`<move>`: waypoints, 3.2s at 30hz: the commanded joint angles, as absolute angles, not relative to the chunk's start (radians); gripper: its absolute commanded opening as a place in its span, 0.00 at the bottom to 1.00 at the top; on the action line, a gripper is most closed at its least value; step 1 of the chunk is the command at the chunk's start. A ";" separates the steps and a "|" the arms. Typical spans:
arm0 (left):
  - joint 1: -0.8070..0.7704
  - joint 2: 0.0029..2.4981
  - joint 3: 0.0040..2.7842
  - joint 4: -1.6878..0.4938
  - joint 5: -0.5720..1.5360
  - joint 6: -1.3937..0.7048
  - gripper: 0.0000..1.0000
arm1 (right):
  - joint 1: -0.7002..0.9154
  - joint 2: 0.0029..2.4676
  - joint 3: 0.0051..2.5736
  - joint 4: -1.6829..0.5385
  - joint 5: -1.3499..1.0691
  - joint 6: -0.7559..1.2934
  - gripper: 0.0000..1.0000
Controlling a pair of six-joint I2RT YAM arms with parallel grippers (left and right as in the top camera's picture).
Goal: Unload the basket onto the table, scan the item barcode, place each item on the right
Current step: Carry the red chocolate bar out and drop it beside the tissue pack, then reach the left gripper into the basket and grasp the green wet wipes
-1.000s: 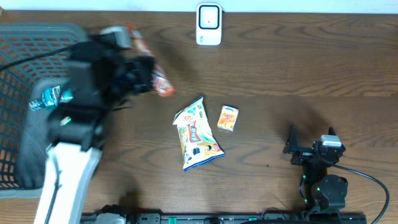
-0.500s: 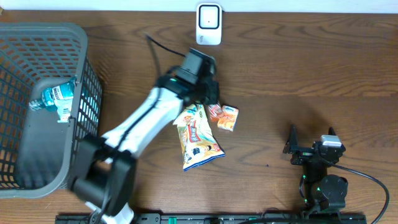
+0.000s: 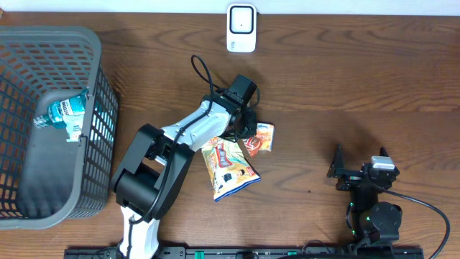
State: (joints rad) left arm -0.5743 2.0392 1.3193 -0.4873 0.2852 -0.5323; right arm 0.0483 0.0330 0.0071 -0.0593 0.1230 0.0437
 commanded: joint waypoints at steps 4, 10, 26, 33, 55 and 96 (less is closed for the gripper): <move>-0.584 2.066 1.309 -0.571 0.268 -0.535 0.45 | 0.052 0.032 0.006 -0.064 0.121 0.036 0.99; -0.584 1.982 1.309 -0.627 0.268 -0.468 0.78 | 0.052 0.032 0.006 -0.064 0.121 0.036 0.99; -0.534 1.380 1.317 -0.670 -0.269 -0.337 0.98 | 0.052 0.032 0.006 -0.064 0.121 0.036 0.99; -0.201 1.189 1.385 -0.666 -0.377 -0.393 0.98 | 0.052 0.032 0.006 -0.064 0.121 0.036 0.99; 0.592 1.661 1.407 -0.822 0.204 -0.842 0.98 | 0.052 0.032 0.006 -0.064 0.121 0.036 0.99; 0.510 1.888 1.390 -0.877 0.059 -0.912 0.44 | 0.052 0.032 0.006 -0.064 0.121 0.036 0.99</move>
